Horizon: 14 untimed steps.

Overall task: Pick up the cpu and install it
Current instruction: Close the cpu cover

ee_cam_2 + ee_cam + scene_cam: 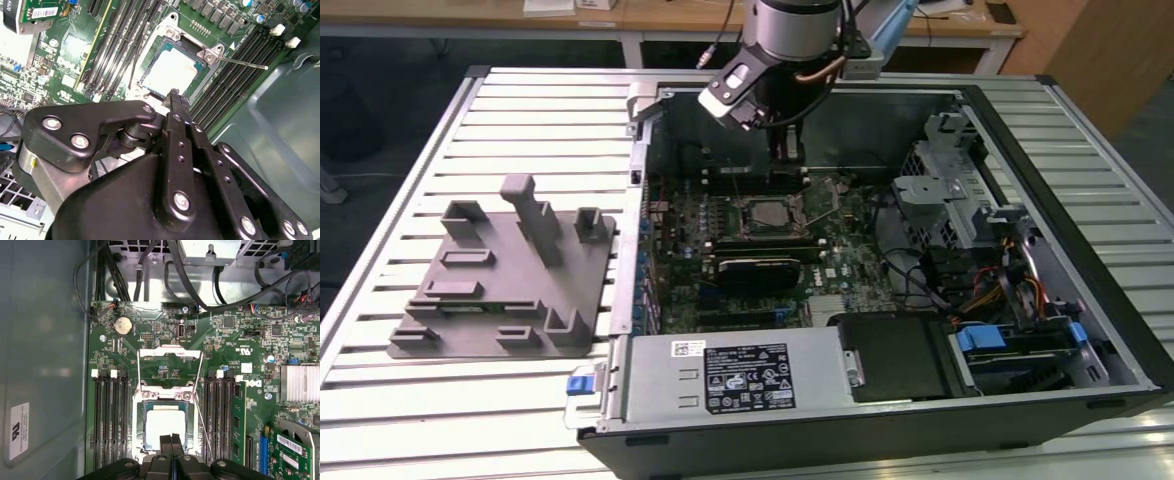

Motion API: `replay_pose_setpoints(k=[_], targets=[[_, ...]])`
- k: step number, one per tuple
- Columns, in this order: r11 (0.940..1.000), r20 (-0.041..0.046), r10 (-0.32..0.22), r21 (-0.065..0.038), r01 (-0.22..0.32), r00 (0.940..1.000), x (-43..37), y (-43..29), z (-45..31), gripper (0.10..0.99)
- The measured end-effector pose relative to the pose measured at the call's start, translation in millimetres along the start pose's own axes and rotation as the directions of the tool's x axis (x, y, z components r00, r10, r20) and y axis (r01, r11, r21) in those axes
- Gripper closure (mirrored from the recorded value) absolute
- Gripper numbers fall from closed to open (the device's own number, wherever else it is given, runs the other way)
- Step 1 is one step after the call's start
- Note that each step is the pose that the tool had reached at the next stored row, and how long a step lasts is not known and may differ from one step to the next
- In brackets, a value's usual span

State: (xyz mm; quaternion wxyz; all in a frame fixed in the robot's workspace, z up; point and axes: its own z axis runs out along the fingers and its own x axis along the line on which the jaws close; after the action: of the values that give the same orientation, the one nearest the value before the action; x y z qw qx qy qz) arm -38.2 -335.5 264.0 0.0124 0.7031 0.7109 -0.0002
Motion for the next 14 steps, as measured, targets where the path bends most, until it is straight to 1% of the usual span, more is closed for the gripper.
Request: replay_pose_setpoints(k=[2, 8, 10, 14], targets=[[1.0, 0.0, 0.0, 0.0, 0.0, 1.0, 0.0, 0.0, -1.8, 0.98], [1.0, 0.0, 0.0, 0.0, 0.0, 1.0, -0.1, 0.2, -2.1, 0.98], [1.0, 0.0002, 0.0, 0.0, 0.0, 1.0, -0.1, 1.5, -2.1, 0.98], [1.0, 0.0, 0.0, 0.0, 0.0, 1.0, -0.1, 6.4, -2.0, 0.98]])
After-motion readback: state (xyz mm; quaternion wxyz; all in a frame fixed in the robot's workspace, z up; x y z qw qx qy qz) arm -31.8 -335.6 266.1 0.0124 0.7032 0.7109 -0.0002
